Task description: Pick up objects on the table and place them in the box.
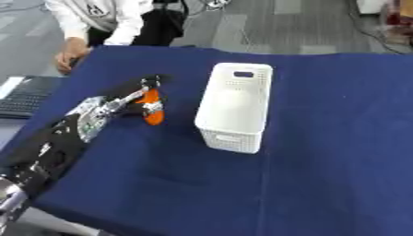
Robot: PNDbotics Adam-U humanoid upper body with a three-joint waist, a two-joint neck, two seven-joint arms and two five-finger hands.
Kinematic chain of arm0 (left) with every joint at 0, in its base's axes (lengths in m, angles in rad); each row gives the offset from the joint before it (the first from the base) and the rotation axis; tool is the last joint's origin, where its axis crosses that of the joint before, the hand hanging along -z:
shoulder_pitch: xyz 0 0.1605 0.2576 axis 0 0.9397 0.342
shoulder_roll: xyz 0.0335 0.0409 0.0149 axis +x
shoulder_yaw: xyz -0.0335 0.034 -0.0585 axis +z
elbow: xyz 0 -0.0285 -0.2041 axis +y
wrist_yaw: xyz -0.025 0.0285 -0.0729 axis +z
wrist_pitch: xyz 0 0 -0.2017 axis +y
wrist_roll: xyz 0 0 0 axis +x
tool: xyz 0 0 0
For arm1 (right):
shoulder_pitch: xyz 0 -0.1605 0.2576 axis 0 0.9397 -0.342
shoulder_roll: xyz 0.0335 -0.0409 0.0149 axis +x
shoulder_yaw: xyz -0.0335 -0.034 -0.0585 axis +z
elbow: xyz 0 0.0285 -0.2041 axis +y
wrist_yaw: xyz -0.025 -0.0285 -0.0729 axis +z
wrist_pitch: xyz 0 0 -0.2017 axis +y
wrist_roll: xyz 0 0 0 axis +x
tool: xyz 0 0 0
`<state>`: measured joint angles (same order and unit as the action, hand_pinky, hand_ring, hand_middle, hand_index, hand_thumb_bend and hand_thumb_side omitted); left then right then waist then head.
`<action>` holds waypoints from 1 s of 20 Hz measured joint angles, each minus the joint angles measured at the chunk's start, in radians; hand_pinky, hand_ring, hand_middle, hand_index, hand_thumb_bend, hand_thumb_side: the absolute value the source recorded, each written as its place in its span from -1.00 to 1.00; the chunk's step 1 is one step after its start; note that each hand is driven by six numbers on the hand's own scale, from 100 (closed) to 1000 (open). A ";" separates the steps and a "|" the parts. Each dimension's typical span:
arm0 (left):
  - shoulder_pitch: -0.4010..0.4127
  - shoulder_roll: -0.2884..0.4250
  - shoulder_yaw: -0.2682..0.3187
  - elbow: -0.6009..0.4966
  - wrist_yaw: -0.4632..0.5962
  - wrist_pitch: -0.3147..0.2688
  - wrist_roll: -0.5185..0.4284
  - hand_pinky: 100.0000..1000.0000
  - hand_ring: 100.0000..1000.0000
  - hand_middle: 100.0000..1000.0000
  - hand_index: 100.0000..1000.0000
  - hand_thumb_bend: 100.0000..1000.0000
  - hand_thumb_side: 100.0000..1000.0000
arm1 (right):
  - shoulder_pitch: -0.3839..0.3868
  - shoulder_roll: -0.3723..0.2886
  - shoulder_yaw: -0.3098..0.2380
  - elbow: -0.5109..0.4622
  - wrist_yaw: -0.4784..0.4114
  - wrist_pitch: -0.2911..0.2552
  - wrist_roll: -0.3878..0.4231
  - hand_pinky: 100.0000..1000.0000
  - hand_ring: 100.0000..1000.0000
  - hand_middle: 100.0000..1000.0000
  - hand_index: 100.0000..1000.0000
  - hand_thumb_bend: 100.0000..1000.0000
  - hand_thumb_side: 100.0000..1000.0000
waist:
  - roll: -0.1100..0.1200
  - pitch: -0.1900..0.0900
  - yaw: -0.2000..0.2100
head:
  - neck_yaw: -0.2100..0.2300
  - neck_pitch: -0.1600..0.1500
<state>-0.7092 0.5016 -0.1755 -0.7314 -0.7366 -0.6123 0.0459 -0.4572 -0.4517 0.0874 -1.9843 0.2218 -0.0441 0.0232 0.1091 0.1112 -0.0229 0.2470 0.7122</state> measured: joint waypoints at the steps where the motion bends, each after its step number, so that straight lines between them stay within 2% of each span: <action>1: 0.000 0.000 0.001 0.004 -0.002 -0.001 -0.001 1.00 1.00 1.00 1.00 -0.68 1.00 | -0.001 0.003 0.000 0.000 0.000 0.000 0.000 -0.22 0.20 0.24 0.34 -1.00 0.86 | 0.000 0.001 0.000 | 0.000 0.000; 20: -0.009 -0.003 0.025 0.034 -0.014 0.007 -0.003 1.00 1.00 1.00 1.00 -0.67 1.00 | -0.008 0.013 0.005 0.000 -0.001 -0.004 0.000 -0.22 0.20 0.24 0.34 -1.00 0.87 | -0.006 0.007 -0.005 | 0.001 -0.001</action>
<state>-0.7182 0.4986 -0.1506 -0.6970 -0.7508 -0.6057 0.0428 -0.4652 -0.4384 0.0927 -1.9843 0.2211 -0.0478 0.0228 0.1034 0.1177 -0.0276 0.2479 0.7115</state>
